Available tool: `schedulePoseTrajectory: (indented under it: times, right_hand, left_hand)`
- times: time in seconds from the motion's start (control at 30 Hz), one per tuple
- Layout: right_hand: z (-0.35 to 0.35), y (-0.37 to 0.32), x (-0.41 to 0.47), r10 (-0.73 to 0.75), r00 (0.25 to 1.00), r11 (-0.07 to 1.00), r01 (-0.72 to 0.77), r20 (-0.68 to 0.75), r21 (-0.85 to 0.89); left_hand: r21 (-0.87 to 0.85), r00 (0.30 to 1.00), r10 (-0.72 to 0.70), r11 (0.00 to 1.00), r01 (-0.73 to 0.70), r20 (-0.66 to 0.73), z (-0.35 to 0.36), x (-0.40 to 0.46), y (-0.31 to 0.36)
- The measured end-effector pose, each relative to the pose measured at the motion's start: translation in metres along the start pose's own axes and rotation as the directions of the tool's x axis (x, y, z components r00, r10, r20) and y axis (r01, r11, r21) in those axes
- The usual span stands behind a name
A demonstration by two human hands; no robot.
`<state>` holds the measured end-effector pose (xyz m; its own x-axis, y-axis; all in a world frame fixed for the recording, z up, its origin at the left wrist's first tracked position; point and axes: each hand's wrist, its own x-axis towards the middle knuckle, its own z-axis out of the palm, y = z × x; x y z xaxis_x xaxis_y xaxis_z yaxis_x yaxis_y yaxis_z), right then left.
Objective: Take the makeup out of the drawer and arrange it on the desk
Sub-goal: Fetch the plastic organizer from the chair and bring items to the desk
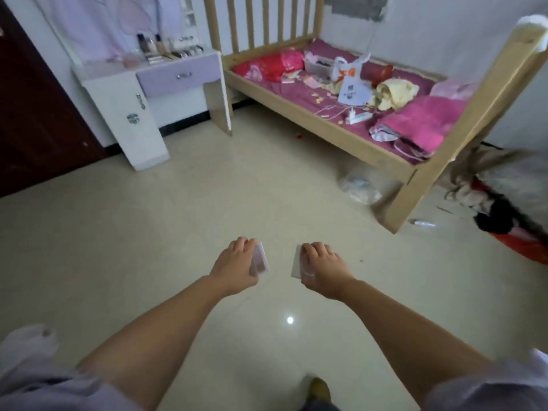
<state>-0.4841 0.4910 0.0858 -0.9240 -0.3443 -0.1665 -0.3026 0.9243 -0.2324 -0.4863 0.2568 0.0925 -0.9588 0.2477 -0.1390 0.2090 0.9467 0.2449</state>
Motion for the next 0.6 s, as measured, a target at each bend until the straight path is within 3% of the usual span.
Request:
schedulePoseTrajectory:
  times: [0.3, 0.6]
  right_hand:
    - [-0.015, -0.042, 0.202, -0.179, 0.980, 0.980, 0.185, 0.087, -0.067]
    - [-0.071, -0.058, 0.420, -0.307, 0.938, 0.940, 0.326, 0.163, -0.102]
  left_hand:
    - [-0.025, 0.983, -0.177, 0.984, 0.175, -0.058, -0.028, 0.097, -0.130]
    - [-0.141, 0.909, -0.413, 0.905, 0.402, -0.061, -0.085, 0.246, -0.225]
